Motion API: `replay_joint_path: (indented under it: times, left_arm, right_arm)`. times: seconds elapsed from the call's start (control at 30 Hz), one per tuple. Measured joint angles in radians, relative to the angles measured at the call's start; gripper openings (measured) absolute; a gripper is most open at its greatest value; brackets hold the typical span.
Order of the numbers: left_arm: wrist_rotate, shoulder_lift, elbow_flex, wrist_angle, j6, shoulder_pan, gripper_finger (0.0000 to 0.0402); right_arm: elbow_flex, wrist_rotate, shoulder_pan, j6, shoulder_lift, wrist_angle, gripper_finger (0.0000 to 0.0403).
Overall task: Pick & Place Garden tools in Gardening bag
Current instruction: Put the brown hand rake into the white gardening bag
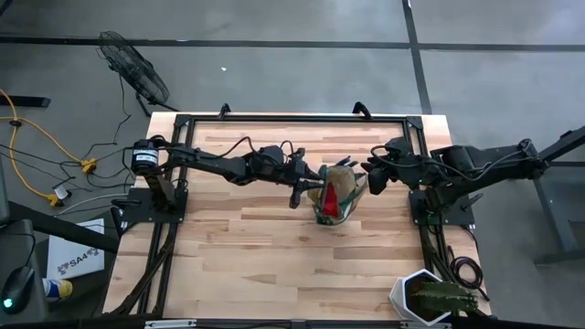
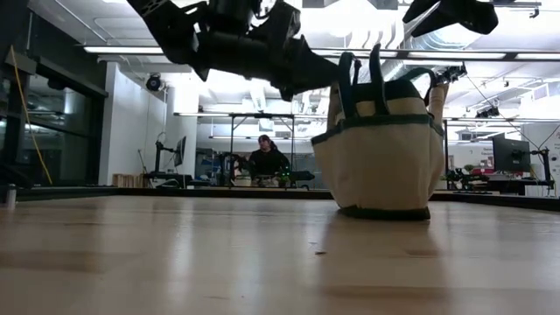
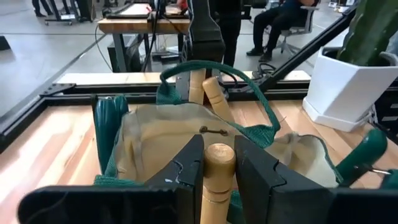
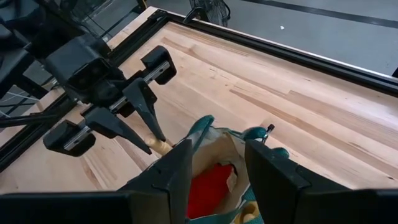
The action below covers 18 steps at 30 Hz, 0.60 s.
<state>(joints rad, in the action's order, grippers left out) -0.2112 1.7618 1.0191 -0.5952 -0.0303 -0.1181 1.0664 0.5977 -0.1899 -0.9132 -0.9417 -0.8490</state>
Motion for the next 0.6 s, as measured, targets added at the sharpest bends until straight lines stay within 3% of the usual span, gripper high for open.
replay_joint_path:
  times: [0.3, 0.6]
  left_arm:
    - [-0.059, -0.006, 0.0, -0.1, 0.029, 0.0, 0.006]
    - [-0.044, -0.006, 0.001, -0.02, 0.003, 0.001, 0.006]
  right_arm:
    - [0.0, -0.005, 0.0, 0.0, 0.0, -0.009, 0.014]
    - [0.0, -0.005, 0.0, 0.0, 0.0, -0.009, 0.014]
